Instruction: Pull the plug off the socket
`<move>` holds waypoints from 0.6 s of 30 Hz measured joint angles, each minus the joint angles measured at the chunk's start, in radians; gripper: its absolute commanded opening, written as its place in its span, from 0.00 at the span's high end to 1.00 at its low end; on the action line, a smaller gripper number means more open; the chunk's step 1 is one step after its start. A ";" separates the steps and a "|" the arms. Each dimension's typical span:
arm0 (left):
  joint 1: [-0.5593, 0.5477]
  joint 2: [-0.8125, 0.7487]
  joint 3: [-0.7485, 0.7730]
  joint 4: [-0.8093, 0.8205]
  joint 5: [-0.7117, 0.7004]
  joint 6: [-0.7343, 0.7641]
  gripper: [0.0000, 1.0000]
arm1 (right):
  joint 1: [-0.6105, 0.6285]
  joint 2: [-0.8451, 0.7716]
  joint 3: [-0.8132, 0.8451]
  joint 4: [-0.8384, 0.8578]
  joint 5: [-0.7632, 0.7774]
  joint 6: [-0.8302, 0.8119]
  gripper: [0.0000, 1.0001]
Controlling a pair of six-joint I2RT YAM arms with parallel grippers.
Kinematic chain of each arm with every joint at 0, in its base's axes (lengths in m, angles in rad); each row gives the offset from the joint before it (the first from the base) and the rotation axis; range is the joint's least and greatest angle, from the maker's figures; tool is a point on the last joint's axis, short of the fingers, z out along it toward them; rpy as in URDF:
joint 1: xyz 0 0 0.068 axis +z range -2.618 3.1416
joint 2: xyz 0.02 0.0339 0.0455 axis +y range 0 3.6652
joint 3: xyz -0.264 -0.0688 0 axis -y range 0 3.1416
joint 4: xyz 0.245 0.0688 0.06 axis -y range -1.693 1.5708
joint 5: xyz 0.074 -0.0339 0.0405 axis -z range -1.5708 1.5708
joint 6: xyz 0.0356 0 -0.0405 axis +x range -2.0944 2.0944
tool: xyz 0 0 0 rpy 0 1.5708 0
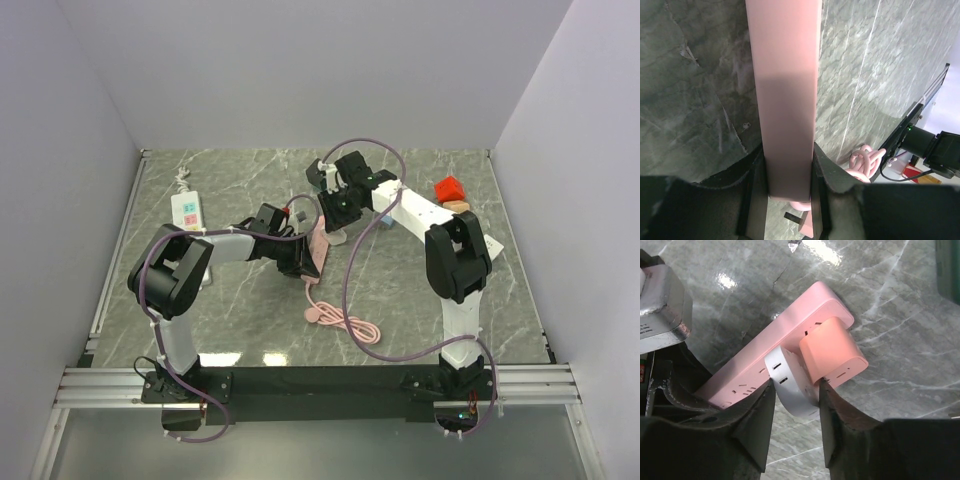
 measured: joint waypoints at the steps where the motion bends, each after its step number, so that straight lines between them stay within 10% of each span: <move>1: 0.000 0.000 0.000 0.000 0.000 0.000 0.99 | 0.000 0.000 0.000 -0.003 -0.003 0.001 0.69; 6: 0.000 0.000 0.000 -0.002 -0.001 0.000 0.99 | 0.002 0.000 0.000 -0.006 -0.003 0.004 0.75; 18: 0.000 0.001 0.024 -0.059 -0.010 0.005 0.99 | 0.048 -0.007 -0.029 -0.005 0.051 0.009 0.39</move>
